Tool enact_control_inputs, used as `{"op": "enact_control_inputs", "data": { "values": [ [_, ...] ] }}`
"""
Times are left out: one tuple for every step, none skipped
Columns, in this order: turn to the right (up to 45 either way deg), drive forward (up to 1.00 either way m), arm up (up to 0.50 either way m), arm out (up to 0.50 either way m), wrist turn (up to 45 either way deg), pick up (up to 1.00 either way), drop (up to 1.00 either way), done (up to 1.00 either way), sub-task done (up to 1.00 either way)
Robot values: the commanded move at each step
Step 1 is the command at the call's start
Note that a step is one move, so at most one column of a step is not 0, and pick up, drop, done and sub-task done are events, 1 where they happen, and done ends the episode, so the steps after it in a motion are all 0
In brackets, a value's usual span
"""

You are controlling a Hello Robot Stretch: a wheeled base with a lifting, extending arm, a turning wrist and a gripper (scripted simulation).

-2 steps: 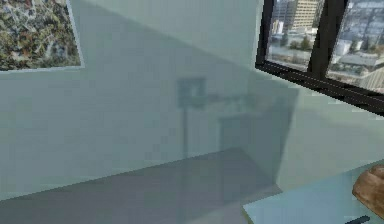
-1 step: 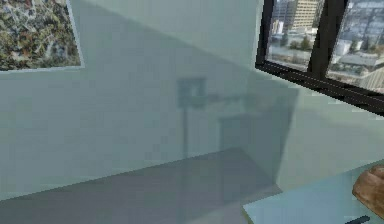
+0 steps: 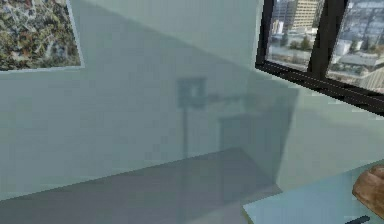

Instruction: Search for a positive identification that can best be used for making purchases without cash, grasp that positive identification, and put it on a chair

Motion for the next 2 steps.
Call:
{"op": "enact_control_inputs", "data": {
  "values": [
    [0.0,0.00,-0.16,0.00,0.0,0.00,0.00,0.00,0.00],
    [0.0,0.00,0.00,0.00,0.0,1.00,0.00,0.00,0.00]
  ]
}}
